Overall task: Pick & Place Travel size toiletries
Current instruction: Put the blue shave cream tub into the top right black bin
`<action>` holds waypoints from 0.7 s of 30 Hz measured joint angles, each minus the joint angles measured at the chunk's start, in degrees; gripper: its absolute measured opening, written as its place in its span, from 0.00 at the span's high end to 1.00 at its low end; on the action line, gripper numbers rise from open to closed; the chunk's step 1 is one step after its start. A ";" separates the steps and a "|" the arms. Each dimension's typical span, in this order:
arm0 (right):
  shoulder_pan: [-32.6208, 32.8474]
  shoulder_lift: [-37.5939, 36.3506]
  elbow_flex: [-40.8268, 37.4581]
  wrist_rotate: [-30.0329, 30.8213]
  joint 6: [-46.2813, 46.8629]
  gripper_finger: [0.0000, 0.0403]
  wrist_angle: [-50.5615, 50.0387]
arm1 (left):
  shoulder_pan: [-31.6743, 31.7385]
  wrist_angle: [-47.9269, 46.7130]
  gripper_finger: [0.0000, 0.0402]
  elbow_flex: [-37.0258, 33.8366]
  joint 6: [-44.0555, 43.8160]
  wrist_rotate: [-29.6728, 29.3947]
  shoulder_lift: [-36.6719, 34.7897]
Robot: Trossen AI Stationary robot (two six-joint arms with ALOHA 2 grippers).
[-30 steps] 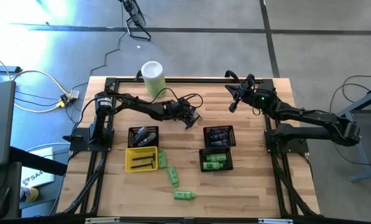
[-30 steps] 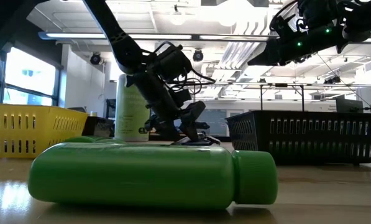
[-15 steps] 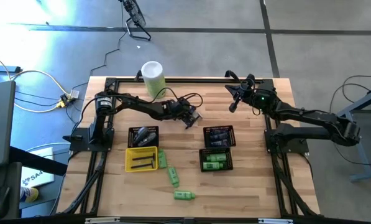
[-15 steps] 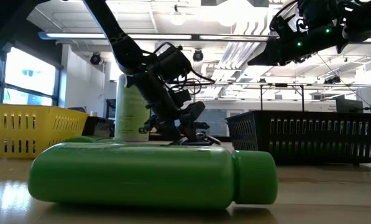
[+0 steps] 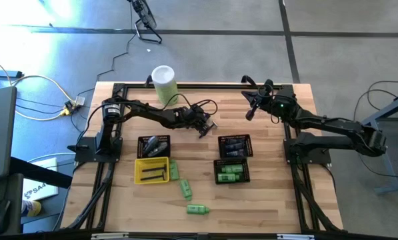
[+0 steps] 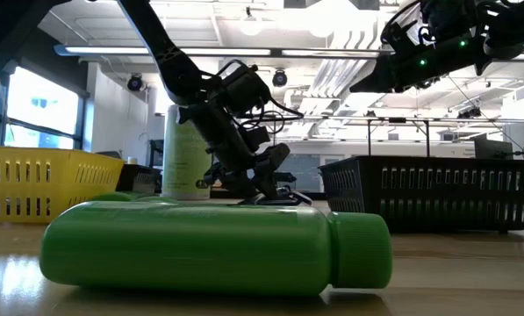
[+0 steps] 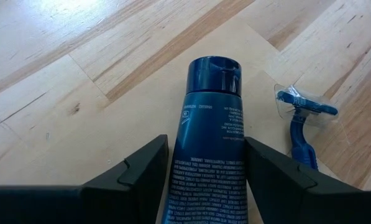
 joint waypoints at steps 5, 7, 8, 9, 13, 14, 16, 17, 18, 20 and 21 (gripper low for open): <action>0.00 0.00 0.00 0.01 0.00 0.99 0.01 | 0.00 0.00 0.51 0.00 0.01 0.02 0.00; 0.00 0.00 0.00 0.02 0.00 0.99 0.02 | 0.00 0.00 0.51 0.00 0.02 0.02 0.00; 0.00 0.00 0.00 0.02 0.00 0.99 0.00 | 0.00 0.00 0.51 0.00 0.02 0.02 0.00; 0.01 0.00 0.00 0.01 0.00 0.99 0.00 | 0.00 0.00 0.51 0.00 0.02 0.02 0.00; 0.00 0.00 0.00 0.02 0.00 0.99 0.02 | 0.00 0.02 0.51 0.00 0.07 0.02 0.00; 0.00 0.00 0.00 0.02 0.00 0.99 0.02 | -0.02 0.04 0.51 0.00 0.07 0.02 0.00; 0.00 0.00 0.00 0.01 -0.01 0.99 0.01 | -0.02 0.09 0.51 0.00 0.41 0.04 0.00; 0.00 0.00 0.00 0.02 0.00 0.99 0.02 | 0.00 0.09 0.51 0.00 0.46 0.04 0.00; 0.00 0.00 0.00 0.02 0.00 0.99 0.00 | -0.02 0.09 0.51 0.00 0.48 0.04 0.00; 0.00 0.00 0.00 0.02 0.00 0.99 0.00 | -0.02 0.10 0.51 0.00 0.52 0.04 0.00; 0.00 0.00 0.00 0.00 0.00 0.99 0.02 | -0.02 0.11 0.51 0.00 0.52 0.04 0.00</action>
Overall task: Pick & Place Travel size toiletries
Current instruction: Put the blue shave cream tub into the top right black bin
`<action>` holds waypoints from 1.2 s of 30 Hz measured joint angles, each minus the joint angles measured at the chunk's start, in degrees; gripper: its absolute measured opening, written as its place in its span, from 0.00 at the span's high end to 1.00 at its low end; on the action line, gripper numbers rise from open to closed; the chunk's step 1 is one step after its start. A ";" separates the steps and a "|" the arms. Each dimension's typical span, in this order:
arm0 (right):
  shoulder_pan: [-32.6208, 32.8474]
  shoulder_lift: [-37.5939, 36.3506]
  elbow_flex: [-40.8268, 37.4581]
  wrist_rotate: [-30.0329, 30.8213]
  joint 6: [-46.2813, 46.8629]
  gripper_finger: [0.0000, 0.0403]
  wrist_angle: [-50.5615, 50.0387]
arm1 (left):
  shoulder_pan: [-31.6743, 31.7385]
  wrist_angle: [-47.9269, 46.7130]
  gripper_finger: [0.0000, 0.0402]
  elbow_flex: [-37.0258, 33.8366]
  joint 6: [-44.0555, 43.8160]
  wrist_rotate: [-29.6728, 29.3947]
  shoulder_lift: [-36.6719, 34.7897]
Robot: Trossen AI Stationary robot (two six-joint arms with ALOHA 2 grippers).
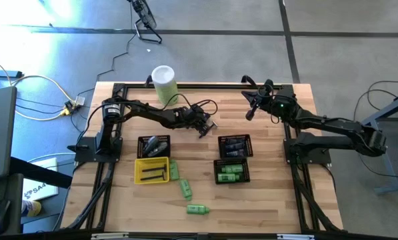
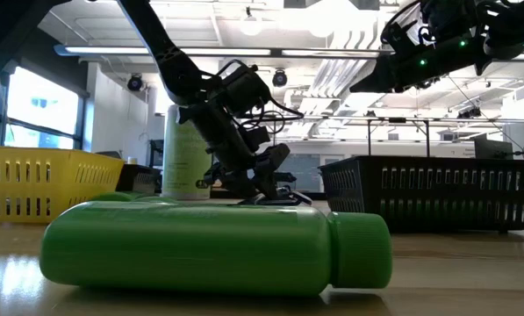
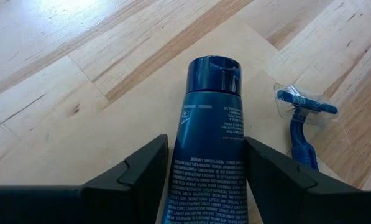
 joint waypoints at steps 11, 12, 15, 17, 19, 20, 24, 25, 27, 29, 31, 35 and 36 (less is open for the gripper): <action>0.00 0.00 0.00 0.02 0.00 0.99 0.00 | 0.04 -0.11 0.51 -0.01 0.64 0.97 -0.96; 0.02 0.00 0.00 0.00 0.00 0.99 0.00 | 0.12 -0.36 0.51 -0.05 1.23 1.40 -1.48; 0.01 0.00 0.00 0.00 0.00 0.99 0.00 | 0.46 -0.66 0.51 -0.17 2.85 2.34 -4.11; 0.01 0.00 0.00 -0.02 0.00 0.99 -0.01 | 1.02 -0.40 0.51 -0.12 3.95 2.54 -6.18; 0.01 0.00 0.00 -0.04 0.00 0.99 -0.02 | 1.59 -0.46 0.51 -0.11 5.30 2.26 -8.08; 0.01 0.00 0.00 -0.06 -0.01 0.99 -0.04 | 1.89 -0.52 0.51 -0.11 6.14 2.07 -9.01; 0.02 0.00 0.00 -0.15 0.00 0.99 -0.02 | 2.50 -2.11 0.51 0.04 6.56 1.86 -11.42; 0.00 0.00 0.00 -0.15 0.00 0.99 -0.02 | 2.53 -3.03 0.51 0.04 6.45 1.85 -11.59; 0.02 0.00 0.00 -0.20 0.00 0.99 -0.02 | 2.58 -4.65 0.51 0.04 5.46 1.66 -11.60; 0.02 0.00 0.00 -0.17 0.00 0.99 0.00 | 2.60 -5.56 0.51 0.00 4.10 1.60 -11.56; 0.02 0.00 0.00 -0.20 0.00 0.99 -0.04 | 2.59 -5.56 0.51 0.01 3.21 1.54 -11.19; 0.02 0.00 0.00 -0.19 0.00 0.99 0.00 | 2.58 -6.42 0.50 0.00 1.51 1.90 -10.95; 0.02 0.00 0.00 -0.20 0.00 0.99 0.00 | 2.58 -6.28 0.50 0.00 1.44 1.92 -10.97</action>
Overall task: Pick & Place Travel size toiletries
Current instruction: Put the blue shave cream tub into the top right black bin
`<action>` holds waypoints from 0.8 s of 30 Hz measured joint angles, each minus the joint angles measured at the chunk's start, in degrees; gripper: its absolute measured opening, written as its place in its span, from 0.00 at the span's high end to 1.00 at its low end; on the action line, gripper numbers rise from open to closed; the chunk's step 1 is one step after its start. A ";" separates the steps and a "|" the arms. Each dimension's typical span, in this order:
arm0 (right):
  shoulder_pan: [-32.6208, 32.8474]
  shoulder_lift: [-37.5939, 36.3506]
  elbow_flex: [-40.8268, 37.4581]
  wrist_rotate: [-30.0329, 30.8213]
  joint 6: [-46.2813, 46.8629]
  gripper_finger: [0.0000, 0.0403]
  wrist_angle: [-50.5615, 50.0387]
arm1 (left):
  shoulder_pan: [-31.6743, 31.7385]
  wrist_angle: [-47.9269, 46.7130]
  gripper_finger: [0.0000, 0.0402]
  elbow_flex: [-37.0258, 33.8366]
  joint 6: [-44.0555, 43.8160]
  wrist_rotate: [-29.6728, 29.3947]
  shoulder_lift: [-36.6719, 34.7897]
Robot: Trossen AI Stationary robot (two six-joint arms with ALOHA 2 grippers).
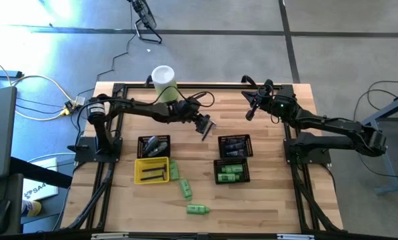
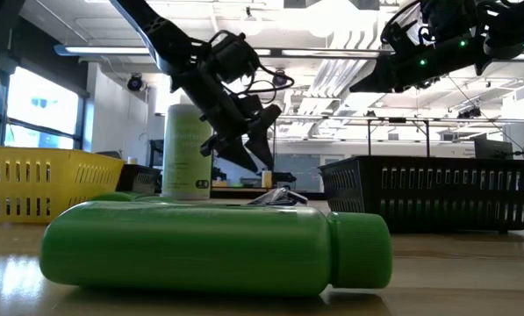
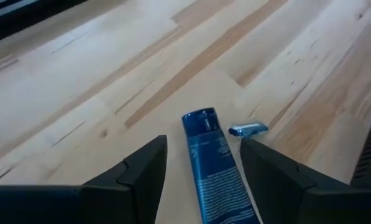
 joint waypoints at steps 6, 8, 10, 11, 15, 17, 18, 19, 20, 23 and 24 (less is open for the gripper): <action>0.00 0.00 0.00 0.00 0.00 0.99 0.00 | 0.00 -0.23 0.41 0.00 0.00 -0.02 0.00; 0.00 0.00 0.00 0.00 0.00 0.99 0.00 | 0.00 -0.29 0.37 0.00 0.00 -0.02 0.00; 0.00 0.00 0.00 0.00 0.00 0.99 0.00 | 0.00 -0.17 0.33 0.00 0.00 0.00 0.00; 0.00 0.00 0.00 0.00 -0.02 0.99 0.00 | 0.00 -0.19 0.31 0.00 0.00 0.37 0.00; 0.00 0.00 0.00 0.00 0.00 0.99 0.01 | 0.00 0.17 0.26 0.00 0.04 3.44 0.00; 0.00 0.00 0.00 0.00 0.00 0.99 0.00 | 0.00 0.10 0.25 0.00 0.04 4.09 0.00; 0.00 0.00 0.00 0.00 0.00 0.99 0.00 | 0.00 0.12 0.25 0.00 0.04 4.13 0.00; 0.00 0.00 0.00 0.00 0.00 0.99 0.00 | 0.00 0.12 0.25 0.00 0.04 4.13 0.00; 0.00 0.00 0.00 0.00 0.00 0.99 0.00 | 0.00 0.08 0.25 0.00 0.02 4.15 0.00; 0.00 0.00 0.00 0.00 -0.01 0.99 0.00 | 0.00 0.05 0.25 0.00 -0.79 4.15 0.00; 0.00 0.00 0.00 0.00 0.00 0.99 0.00 | -0.02 0.14 0.25 0.04 -1.37 4.14 0.25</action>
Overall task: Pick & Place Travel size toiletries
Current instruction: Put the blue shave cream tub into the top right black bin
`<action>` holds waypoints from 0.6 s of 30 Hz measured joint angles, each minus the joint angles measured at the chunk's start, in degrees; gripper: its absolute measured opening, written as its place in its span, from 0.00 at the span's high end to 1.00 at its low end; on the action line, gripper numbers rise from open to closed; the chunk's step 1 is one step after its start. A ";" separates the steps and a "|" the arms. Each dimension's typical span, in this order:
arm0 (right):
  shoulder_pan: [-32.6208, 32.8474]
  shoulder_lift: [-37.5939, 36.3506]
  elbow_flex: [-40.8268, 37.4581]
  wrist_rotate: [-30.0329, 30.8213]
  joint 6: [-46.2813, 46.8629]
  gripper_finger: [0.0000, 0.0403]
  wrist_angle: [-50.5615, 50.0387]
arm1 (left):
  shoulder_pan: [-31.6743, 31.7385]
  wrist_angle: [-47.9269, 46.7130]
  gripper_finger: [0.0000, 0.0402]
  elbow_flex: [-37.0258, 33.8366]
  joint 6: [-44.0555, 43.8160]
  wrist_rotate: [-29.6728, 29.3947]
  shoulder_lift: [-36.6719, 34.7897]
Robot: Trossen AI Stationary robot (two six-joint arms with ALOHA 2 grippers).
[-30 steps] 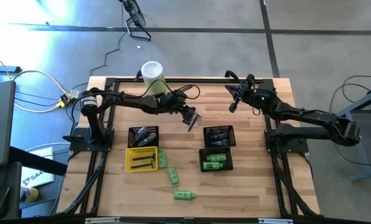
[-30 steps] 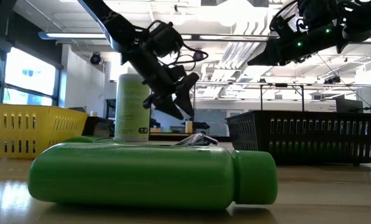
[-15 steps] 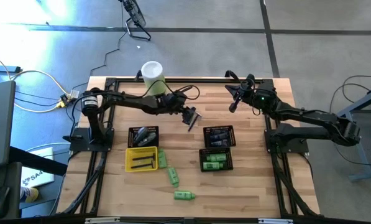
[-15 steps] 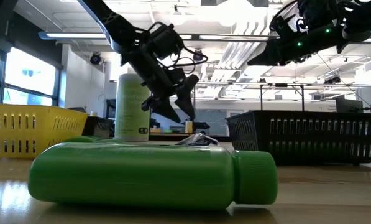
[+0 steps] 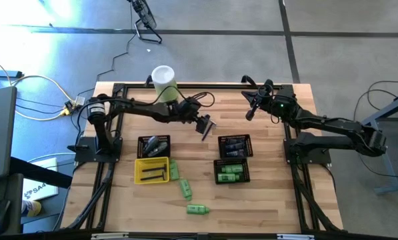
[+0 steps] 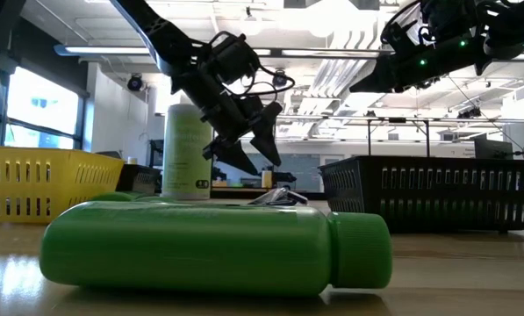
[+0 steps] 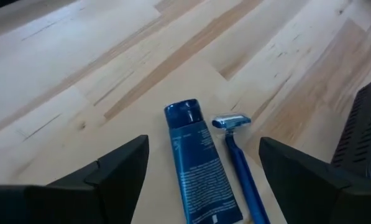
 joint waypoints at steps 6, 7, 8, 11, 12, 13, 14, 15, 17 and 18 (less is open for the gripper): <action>0.00 0.00 0.00 -0.02 0.00 0.99 0.00 | -0.70 -0.42 0.25 0.07 -0.47 -0.13 0.98; -0.02 0.00 0.00 -0.01 0.00 0.99 0.01 | -0.80 -0.08 0.25 0.09 -0.43 -0.35 1.30; 0.00 0.00 0.00 -0.02 0.00 0.99 0.02 | -0.87 -0.28 0.25 0.05 -0.44 -0.33 1.48; 0.00 0.00 0.00 -0.02 0.00 0.99 0.02 | -1.04 0.87 0.25 0.10 -0.43 -0.31 1.98; -0.01 0.00 0.00 -0.01 0.00 0.99 0.02 | -1.20 1.23 0.25 0.22 -0.43 -0.31 2.46; 0.00 0.00 0.00 -0.02 0.00 0.99 0.02 | -1.13 0.67 0.25 0.15 -0.40 -0.33 2.87; 0.00 0.00 0.00 -0.02 -0.02 0.99 0.02 | -1.11 0.08 0.25 -0.02 -0.43 -0.50 3.36; -0.02 0.00 0.00 0.00 0.00 0.99 0.02 | -1.26 0.71 0.25 -0.06 -0.44 -0.55 4.07; 0.00 0.00 0.00 -0.02 0.00 0.99 0.01 | -1.51 2.35 0.25 -0.03 -0.49 -0.66 4.96; -0.02 0.00 0.00 0.00 0.00 0.99 0.01 | -1.51 2.74 0.25 -0.04 -0.49 -0.73 5.25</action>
